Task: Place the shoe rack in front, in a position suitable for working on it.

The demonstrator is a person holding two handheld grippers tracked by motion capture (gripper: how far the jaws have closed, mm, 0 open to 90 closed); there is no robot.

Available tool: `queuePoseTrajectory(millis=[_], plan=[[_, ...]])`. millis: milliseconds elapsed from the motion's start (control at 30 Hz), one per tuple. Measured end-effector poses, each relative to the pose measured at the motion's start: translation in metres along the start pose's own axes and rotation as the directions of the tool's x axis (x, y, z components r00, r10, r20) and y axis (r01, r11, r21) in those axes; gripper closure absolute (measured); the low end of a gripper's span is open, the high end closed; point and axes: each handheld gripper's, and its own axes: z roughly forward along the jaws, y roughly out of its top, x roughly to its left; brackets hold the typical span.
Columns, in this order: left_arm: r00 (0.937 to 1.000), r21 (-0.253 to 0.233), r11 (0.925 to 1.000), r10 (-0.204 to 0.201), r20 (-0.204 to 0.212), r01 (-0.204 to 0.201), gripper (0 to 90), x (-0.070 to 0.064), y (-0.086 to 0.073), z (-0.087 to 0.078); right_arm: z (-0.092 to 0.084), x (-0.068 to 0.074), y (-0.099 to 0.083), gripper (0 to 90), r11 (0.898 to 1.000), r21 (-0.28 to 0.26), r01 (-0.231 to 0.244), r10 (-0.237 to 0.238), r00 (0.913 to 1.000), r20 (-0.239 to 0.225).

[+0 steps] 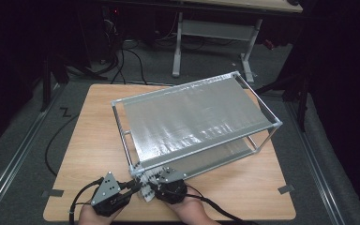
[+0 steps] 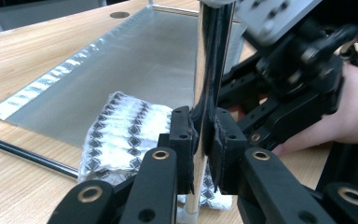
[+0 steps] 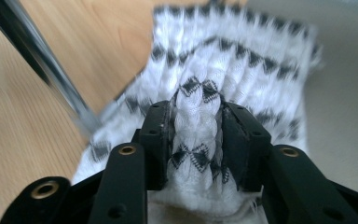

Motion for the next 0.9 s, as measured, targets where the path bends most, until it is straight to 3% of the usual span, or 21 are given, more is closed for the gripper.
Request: queuePoseTrajectory(millis=[67, 200, 233, 300, 467, 500, 533, 567, 600, 700, 733, 833, 900], plan=[[1.0000, 0.002, 1.0000, 0.002, -0.002, -0.002, 80.8, 0.000, 0.000, 0.000, 0.001, 0.000, 0.000, 63.2, 1.000, 0.017, -0.016, 0.016, 0.9998, 0.007], [1.0000, 0.005, 1.0000, 0.005, -0.003, -0.005, 80.9, 0.000, 0.001, 0.000, 0.000, -0.005, 0.000, 64.1, 1.000, 0.021, 0.001, -0.001, 0.9992, 0.039], [1.0000, 0.005, 1.0000, 0.005, -0.003, -0.005, 80.9, 0.000, 0.001, 0.000, -0.002, -0.007, -0.001, 64.1, 0.999, 0.041, -0.033, 0.031, 0.9985, 0.045], [1.0000, 0.006, 1.0000, 0.004, -0.001, -0.004, 80.9, 0.000, 0.001, 0.000, -0.005, -0.015, -0.004, 64.1, 0.999, 0.032, -0.021, 0.019, 0.9978, 0.063], [1.0000, 0.005, 1.0000, -0.001, 0.001, 0.001, 80.9, 0.000, 0.001, 0.000, -0.015, -0.035, -0.011, 62.8, 0.997, 0.050, -0.064, 0.059, 0.9936, 0.096], [1.0000, 0.004, 1.0000, 0.000, 0.003, 0.000, 80.9, 0.000, 0.001, 0.001, -0.017, -0.038, -0.012, 62.7, 0.997, 0.054, -0.057, 0.052, 0.9936, 0.101], [1.0000, 0.003, 1.0000, 0.001, 0.004, -0.001, 80.9, -0.001, 0.001, 0.001, -0.018, -0.044, -0.013, 62.3, 0.999, 0.036, -0.006, 0.002, 0.9947, 0.103], [1.0000, 0.004, 1.0000, 0.002, 0.005, -0.002, 80.9, -0.001, 0.001, 0.001, -0.022, -0.044, -0.015, 62.1, 0.998, 0.054, -0.033, 0.026, 0.9924, 0.120], [1.0000, 0.004, 1.0000, 0.003, 0.004, -0.003, 80.9, -0.002, 0.001, 0.001, -0.024, -0.048, -0.017, 62.2, 0.999, 0.044, -0.008, 0.003, 0.9923, 0.124], [1.0000, 0.004, 1.0000, 0.006, 0.002, -0.006, 80.9, -0.002, 0.001, 0.001, -0.029, -0.060, -0.023, 62.6, 0.998, 0.037, -0.055, 0.049, 0.9901, 0.132], [1.0000, 0.004, 1.0000, 0.007, 0.001, -0.007, 80.9, -0.002, 0.001, 0.001, -0.030, -0.065, -0.025, 62.9, 0.999, 0.022, -0.032, 0.028, 0.9896, 0.141], [1.0000, 0.003, 1.0000, 0.004, 0.001, -0.004, 80.9, -0.002, 0.001, 0.001, -0.034, -0.075, -0.028, 63.1, 0.995, 0.036, -0.095, 0.087, 0.9811, 0.173], [1.0000, 0.002, 1.0000, 0.001, 0.002, -0.001, 80.9, -0.002, 0.001, 0.001, -0.035, -0.081, -0.030, 63.3, 0.997, 0.026, -0.078, 0.071, 0.9789, 0.192]])
